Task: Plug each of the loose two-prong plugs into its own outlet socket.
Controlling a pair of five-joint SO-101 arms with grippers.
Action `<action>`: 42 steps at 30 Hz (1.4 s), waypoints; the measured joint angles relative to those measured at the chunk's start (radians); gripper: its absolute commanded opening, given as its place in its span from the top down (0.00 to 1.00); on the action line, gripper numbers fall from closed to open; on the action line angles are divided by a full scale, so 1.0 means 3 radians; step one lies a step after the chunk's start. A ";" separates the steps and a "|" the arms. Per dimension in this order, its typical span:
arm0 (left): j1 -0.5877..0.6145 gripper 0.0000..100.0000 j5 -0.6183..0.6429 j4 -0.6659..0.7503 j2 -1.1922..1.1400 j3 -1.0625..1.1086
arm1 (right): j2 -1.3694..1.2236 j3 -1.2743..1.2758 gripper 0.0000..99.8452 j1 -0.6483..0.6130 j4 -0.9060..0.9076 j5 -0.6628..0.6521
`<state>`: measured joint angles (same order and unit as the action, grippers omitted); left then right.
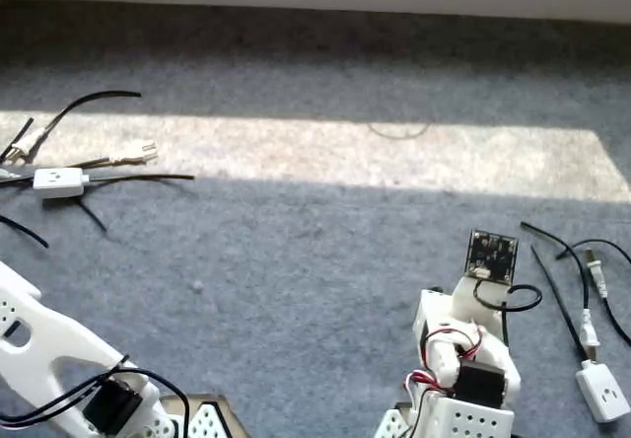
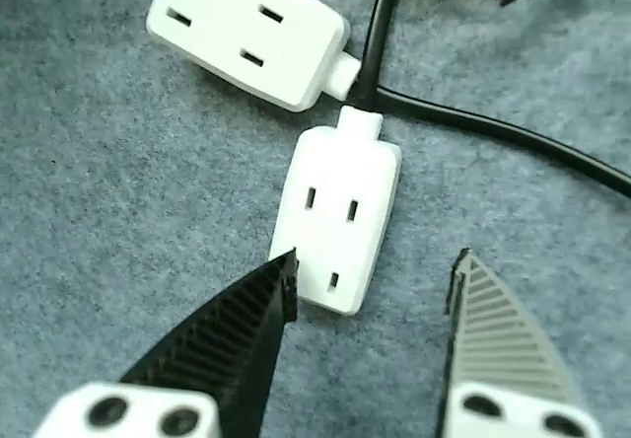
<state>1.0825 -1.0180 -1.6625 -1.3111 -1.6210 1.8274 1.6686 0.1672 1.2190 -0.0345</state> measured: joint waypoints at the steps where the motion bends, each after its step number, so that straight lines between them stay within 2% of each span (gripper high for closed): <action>1: 0.0005 0.75 -0.0005 0.0000 0.0000 0.0000 | 0.0000 0.0000 0.79 0.0000 0.0000 0.0000; 10: 0.0005 0.75 -0.0015 0.0020 0.0000 0.0000 | 0.0000 0.0000 0.79 0.0000 0.0000 0.0000; 16: 0.0005 0.75 -0.0015 0.0404 -0.0010 0.0000 | 0.0000 0.0000 0.79 0.0000 0.0000 0.0000; 21: 0.0005 0.76 -0.0026 0.0491 -0.0107 0.0000 | 0.0000 0.0000 0.79 0.0000 0.0000 0.0000; 30: 0.0041 0.99 -0.0476 0.0506 -0.0409 -0.0041 | 0.0000 0.0000 0.79 0.0000 0.0000 0.0000; 39: 0.0041 0.99 -0.0609 0.0491 -0.0322 -0.0102 | 0.0000 0.0000 0.79 0.0000 0.0000 0.0000; 42: -0.0010 0.99 -0.0614 0.0225 -0.0102 -0.0092 | 0.0000 0.0000 0.79 0.0000 0.0000 0.0000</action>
<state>1.0794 -1.2022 -1.5950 -1.3418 -1.6487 1.8274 1.6686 0.1672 1.2190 -0.0345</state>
